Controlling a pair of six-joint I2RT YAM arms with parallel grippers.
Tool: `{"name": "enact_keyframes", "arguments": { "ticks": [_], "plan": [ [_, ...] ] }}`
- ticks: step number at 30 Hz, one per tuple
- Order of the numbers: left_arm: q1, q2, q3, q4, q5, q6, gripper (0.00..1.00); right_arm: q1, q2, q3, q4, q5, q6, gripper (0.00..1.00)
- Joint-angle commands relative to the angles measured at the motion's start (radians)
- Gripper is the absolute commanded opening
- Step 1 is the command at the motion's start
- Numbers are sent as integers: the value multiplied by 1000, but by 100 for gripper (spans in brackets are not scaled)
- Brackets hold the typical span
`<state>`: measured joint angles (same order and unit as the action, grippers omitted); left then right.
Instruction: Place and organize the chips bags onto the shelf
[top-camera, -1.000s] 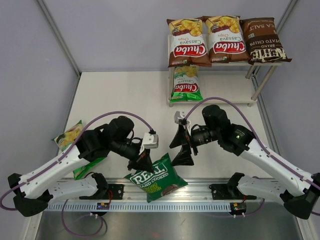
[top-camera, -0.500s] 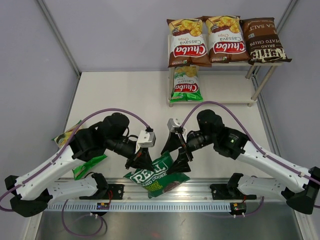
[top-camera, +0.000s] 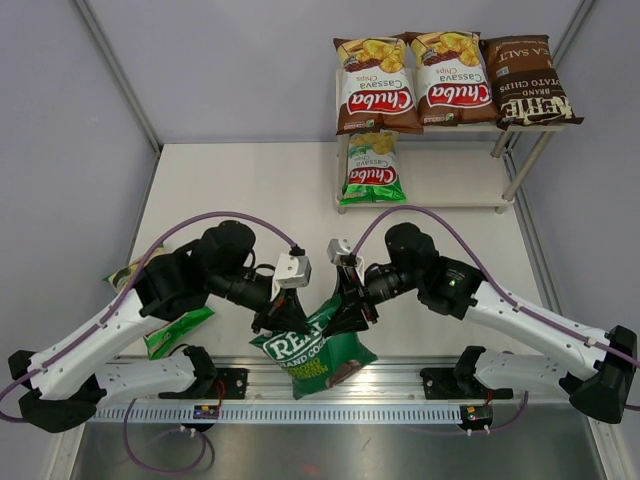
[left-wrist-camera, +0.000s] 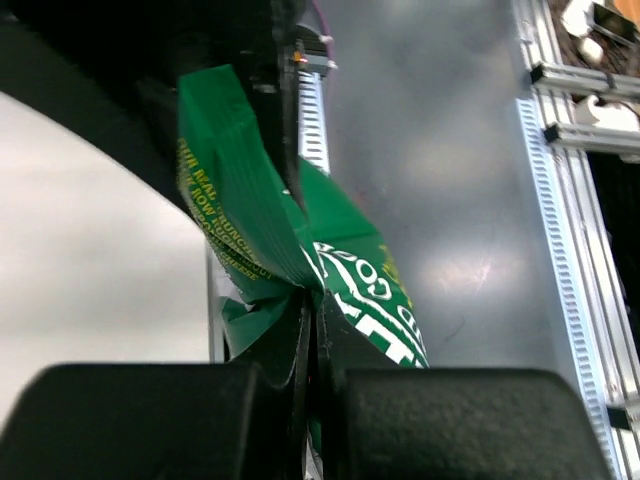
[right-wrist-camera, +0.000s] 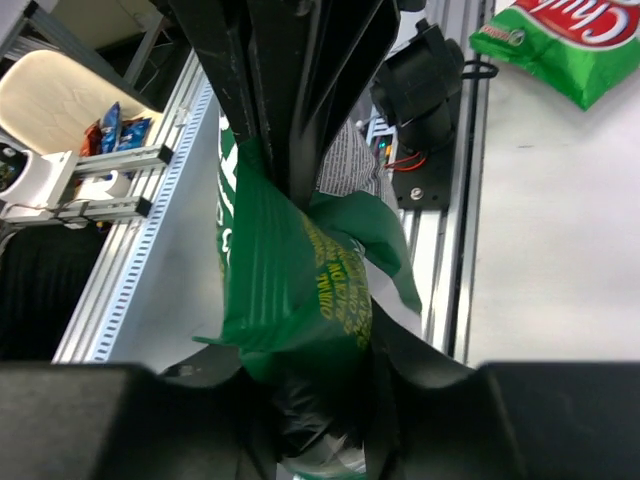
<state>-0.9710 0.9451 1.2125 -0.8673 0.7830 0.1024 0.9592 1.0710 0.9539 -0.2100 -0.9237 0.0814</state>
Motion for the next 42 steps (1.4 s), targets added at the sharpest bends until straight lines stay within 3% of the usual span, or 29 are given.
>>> {"name": "enact_keyframes", "arguments": {
  "ticks": [1, 3, 4, 6, 7, 9, 10, 13, 16, 22, 26, 27, 33, 34, 38, 42],
  "plan": [
    [-1, 4, 71, 123, -123, -47, 0, 9, -46, -6, 92, 66, 12, 31],
    [-1, -3, 73, 132, -232, -69, 3, 9, -59, -7, 95, 98, 14, 18],
    [-1, -5, 79, 131, -267, -70, 13, 9, -66, -9, 96, 117, 14, 15],
    [-1, -17, 87, 137, -416, -98, 22, 9, -74, -6, 103, 146, 24, 4],
    [-1, -19, 94, 133, -462, -96, 37, 10, -77, -3, 101, 155, 26, 1],
    [0, -25, 105, 133, -617, -154, 55, 9, -79, 3, 110, 190, 40, 0],
    [-1, -26, 119, 137, -673, -173, 75, 9, -82, 3, 115, 207, 47, 0],
    [-1, -46, 139, 145, -951, -256, 98, 9, -86, 11, 129, 296, 72, 0],
    [5, -74, 188, 126, -1277, -357, 99, 10, -100, 19, 133, 422, 99, 0],
    [6, -259, 156, 201, -1514, -523, 99, 9, -154, 11, 152, 756, 201, 0],
    [6, -431, 9, 348, -1468, -566, 99, 9, -216, -24, 198, 933, 294, 1],
    [6, -466, -93, 397, -1432, -561, 99, 9, -251, -36, 207, 1035, 357, 1],
    [6, -739, -493, 842, -1067, -587, 99, 9, -431, -153, 386, 1316, 590, 2],
    [6, -756, -590, 944, -1032, -602, 99, 9, -447, -162, 412, 1326, 603, 2],
    [6, -749, -737, 1155, -906, -691, 99, 9, -462, -153, 481, 1317, 641, 3],
    [6, -628, -774, 1369, -797, -734, 99, 9, -427, -129, 520, 1275, 672, 4]
  ]
}}
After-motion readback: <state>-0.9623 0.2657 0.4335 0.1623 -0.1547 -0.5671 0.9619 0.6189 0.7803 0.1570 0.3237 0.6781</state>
